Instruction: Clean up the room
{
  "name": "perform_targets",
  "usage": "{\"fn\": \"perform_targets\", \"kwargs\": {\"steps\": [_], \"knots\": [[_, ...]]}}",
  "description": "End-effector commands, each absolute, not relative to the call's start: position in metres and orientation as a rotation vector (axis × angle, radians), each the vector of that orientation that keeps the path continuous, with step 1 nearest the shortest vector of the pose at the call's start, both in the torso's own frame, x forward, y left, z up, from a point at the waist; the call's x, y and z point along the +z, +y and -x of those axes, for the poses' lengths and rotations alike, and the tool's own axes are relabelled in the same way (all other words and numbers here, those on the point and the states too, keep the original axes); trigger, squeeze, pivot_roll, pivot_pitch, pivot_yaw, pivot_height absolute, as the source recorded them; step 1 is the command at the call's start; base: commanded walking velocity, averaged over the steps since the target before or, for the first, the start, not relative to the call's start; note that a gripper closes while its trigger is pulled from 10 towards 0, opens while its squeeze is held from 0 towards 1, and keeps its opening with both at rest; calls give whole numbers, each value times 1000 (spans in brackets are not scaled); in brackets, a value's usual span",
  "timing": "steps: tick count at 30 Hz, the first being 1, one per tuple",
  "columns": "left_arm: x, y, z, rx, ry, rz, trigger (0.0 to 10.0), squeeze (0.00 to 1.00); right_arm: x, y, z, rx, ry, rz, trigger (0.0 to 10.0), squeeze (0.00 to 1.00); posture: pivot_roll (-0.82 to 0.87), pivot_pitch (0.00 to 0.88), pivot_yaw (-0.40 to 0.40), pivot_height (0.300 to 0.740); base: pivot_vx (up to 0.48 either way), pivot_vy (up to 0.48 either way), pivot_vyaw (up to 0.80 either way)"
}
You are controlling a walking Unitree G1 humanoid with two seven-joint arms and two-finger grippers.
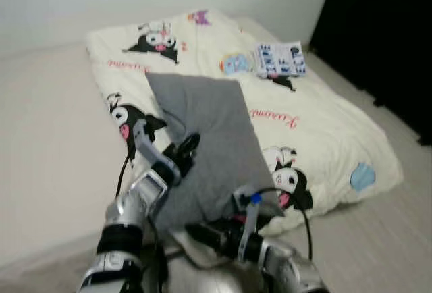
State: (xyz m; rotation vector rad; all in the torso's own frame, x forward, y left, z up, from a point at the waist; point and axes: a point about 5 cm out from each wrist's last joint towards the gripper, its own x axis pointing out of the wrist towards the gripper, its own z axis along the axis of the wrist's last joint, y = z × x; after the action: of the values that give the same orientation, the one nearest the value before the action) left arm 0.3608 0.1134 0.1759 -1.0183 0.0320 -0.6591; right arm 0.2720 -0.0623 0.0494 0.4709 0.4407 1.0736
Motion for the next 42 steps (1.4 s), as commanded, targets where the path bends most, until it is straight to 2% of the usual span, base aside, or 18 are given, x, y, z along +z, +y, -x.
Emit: {"fn": "perform_targets", "kwargs": {"steps": [1, 6, 10, 12, 13, 14, 15, 17, 18, 20, 22, 24, 26, 27, 31, 35, 40, 42], "knots": [[186, 123, -357, -708, -19, 1074, 0, 0, 47, -59, -266, 1107, 458, -463, 10000, 0, 105, 269, 46, 574, 0, 0, 0], [196, 129, -354, -748, -26, 1087, 0, 0, 47, -58, -264, 1115, 463, -460, 10000, 0, 109, 261, 41, 574, 0, 0, 0], [203, 142, -356, -701, -61, 1077, 0, 0, 46, -57, -265, 1112, 463, -453, 10000, 0, 109, 253, 40, 574, 0, 0, 0], [208, 169, -361, -530, -146, 1084, 0, 0, 50, -57, -267, 1108, 450, -450, 10000, 0, 106, 248, 39, 574, 0, 0, 0], [208, 169, -361, -530, -146, 1084, 0, 0, 50, -57, -267, 1108, 450, -450, 10000, 0, 106, 248, 39, 574, 0, 0, 0], [209, 187, -365, -420, -197, 1095, 0, 0, 52, -58, -269, 1104, 443, -452, 10000, 0, 106, 246, 37, 574, 0, 0, 0], [209, 187, -365, -420, -197, 1095, 0, 0, 52, -58, -269, 1104, 443, -452, 10000, 0, 106, 246, 37, 574, 0, 0, 0], [212, 209, -366, -286, -264, 1110, 0, 0, 53, -60, -270, 1101, 437, -454, 10000, 0, 105, 246, 36, 574, 0, 0, 0], [212, 209, -366, -286, -264, 1110, 0, 0, 53, -60, -270, 1101, 437, -454, 10000, 0, 105, 246, 36, 574, 0, 0, 0], [218, 233, -366, -171, -346, 1121, 0, 0, 53, -62, -271, 1097, 437, -450, 10000, 0, 107, 248, 33, 574, 0, 0, 0], [218, 233, -366, -171, -346, 1121, 0, 0, 53, -62, -271, 1097, 437, -450, 10000, 0, 107, 248, 33, 574, 0, 0, 0], [222, 257, -363, -36, -412, 1098, 0, 0, 55, -66, -275, 1061, 416, -450, 10000, 0, 108, 251, 31, 574, 0, 0, 0], [222, 257, -363, -36, -412, 1098, 0, 0, 55, -66, -275, 1061, 416, -450, 10000, 0, 108, 251, 31, 574, 0, 0, 0], [220, 272, -358, 67, -433, 1048, 0, 0, 61, -72, -283, 1006, 368, -475, 10000, 0, 107, 253, 32, 574, 0, 0, 0], [219, 275, -355, 99, -433, 1025, 0, 0, 64, -74, -286, 986, 343, -492, 10000, 0, 107, 253, 32, 574, 0, 0, 0], [207, 282, -339, 208, -434, 961, 0, 0, 91, -85, -302, 923, 203, -607, 10000, 0, 100, 254, 29, 574, 0, 0, 0], [206, 283, -333, 202, -440, 892, 0, 0, 95, -89, -308, 870, 174, -574, 10000, 0, 100, 250, 27, 574, 0, 0, 0], [204, 279, -328, 162, -413, 788, 0, 0, 94, -94, -315, 773, 168, -499, 10000, 0, 100, 244, 21, 574, 0, 0, 0]]}}
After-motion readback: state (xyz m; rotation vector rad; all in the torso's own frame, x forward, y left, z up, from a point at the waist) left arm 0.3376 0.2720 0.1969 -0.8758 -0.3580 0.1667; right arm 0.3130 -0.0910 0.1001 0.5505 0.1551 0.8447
